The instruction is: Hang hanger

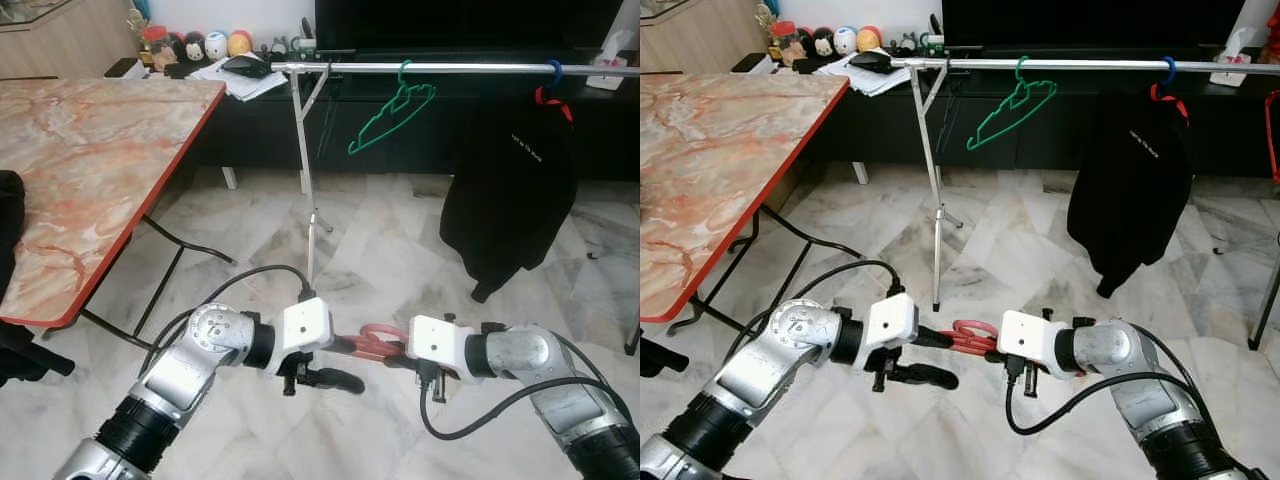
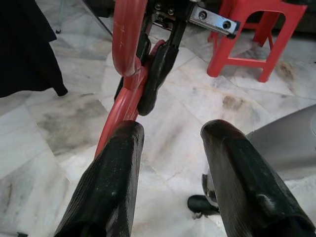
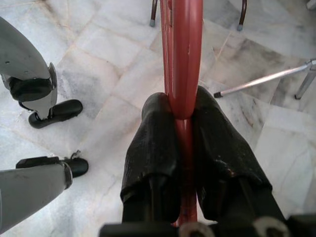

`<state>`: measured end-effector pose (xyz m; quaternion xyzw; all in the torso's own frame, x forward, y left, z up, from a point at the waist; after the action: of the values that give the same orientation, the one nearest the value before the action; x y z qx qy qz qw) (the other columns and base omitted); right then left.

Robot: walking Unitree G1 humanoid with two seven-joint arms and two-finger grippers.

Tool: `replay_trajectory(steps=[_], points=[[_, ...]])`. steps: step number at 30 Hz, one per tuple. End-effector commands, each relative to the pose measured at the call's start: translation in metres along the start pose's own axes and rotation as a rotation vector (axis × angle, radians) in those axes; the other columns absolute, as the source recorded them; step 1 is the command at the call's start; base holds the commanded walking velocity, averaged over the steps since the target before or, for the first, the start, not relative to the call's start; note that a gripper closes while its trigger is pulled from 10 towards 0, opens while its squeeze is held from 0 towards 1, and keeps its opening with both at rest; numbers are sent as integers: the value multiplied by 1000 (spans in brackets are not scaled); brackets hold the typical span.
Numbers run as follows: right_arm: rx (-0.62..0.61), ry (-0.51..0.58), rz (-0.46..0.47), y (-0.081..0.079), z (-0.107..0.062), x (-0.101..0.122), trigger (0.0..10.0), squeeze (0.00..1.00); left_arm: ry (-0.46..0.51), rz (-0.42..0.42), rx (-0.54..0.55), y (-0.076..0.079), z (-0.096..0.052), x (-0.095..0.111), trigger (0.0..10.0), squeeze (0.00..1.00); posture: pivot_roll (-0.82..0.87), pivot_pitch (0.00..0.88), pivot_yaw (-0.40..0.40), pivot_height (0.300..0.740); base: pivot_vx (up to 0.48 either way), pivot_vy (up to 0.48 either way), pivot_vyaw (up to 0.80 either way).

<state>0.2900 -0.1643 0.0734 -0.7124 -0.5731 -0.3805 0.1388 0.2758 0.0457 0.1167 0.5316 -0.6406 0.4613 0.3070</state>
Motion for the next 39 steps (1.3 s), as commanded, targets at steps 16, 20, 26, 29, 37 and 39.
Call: replay_trajectory(steps=[16,20,26,29,37,39], points=[[33,-58,-1,-13,6,-9,10000,0,14,12,44,-11,-21,7,10000,992,-163,63,73,740,0,0,0],[-41,-86,32,-4,10,-20,10000,0,36,0,3,-7,-21,12,10000,0,-162,63,73,740,0,0,0],[-137,-147,60,5,12,-37,10000,0,31,-17,-43,0,-24,11,10000,0,-161,64,72,740,0,0,0],[-152,-137,84,6,14,-38,10000,0,18,-17,-37,0,-24,8,10000,0,-161,64,72,740,0,0,0],[-98,-65,53,2,14,-20,10000,0,-31,-24,-29,0,-23,-2,10000,0,-162,66,73,740,0,0,0],[-98,-65,53,2,14,-20,10000,0,-31,-24,-29,0,-23,-2,10000,0,-162,66,73,740,0,0,0]])
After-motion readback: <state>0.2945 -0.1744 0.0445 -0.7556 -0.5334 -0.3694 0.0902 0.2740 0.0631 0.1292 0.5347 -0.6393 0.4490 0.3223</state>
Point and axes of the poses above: a point about 5 cm out from each wrist's last joint towards the gripper, its own z axis pointing out of the wrist towards the gripper, its own x axis along the axis of the wrist's last joint, y = z × x, the point moved 3 cm from there along z, pointing out of the wrist towards the gripper, and after that the axes turned 5 degrees about z, right-handed, at the moved point
